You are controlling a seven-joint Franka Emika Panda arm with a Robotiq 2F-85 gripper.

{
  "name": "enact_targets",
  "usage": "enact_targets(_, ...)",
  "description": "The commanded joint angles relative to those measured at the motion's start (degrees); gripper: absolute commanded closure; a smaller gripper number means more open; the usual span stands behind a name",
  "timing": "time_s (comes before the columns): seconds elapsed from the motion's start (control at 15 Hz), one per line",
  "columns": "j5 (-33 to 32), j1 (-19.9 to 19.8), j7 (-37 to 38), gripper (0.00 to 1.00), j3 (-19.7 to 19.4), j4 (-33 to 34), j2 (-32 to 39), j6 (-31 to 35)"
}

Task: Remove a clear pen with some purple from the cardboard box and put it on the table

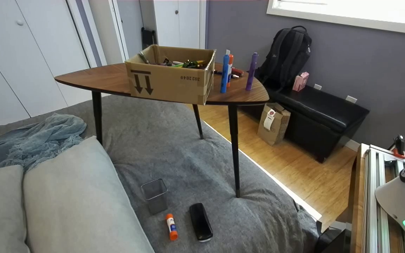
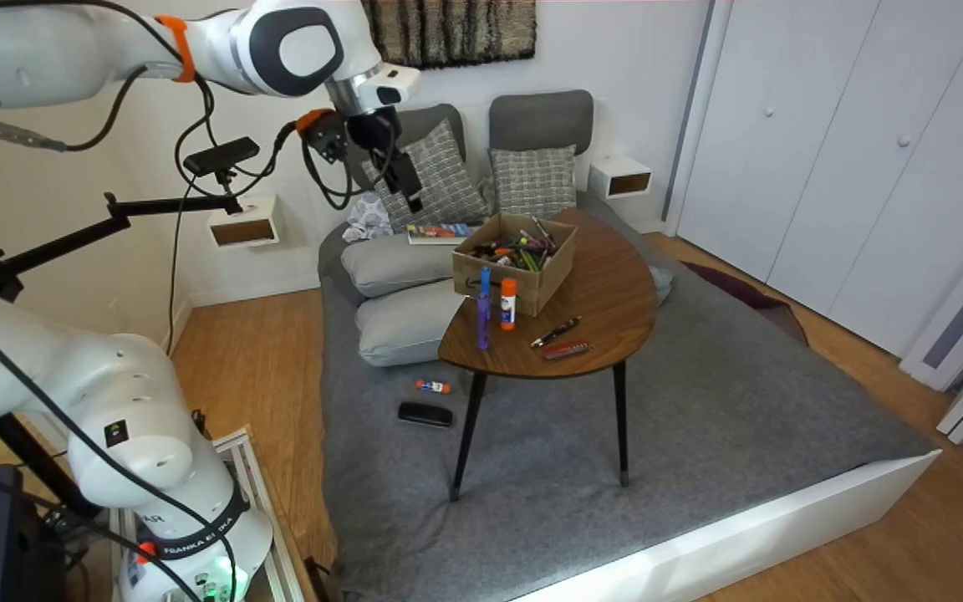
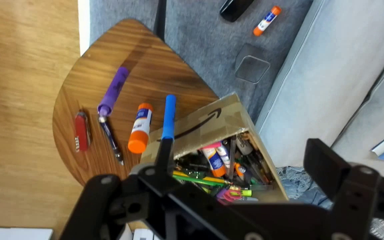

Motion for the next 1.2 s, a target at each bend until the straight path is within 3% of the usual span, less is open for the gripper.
enact_targets(0.0,-5.3,-0.2,-3.1,0.0,0.8,10.2,9.6,0.5)
enact_targets(0.47,-11.3,1.4,-9.5,0.0,0.1,20.6,23.4,6.5)
enact_targets(0.87,-9.0,3.5,-15.6,0.0,-0.7,26.7,34.7,6.8)
enact_targets(1.07,-7.5,3.7,-16.5,0.0,-1.3,28.5,38.9,10.6)
enact_targets(1.13,-9.0,4.1,-14.7,0.0,-1.4,25.6,35.9,8.9)
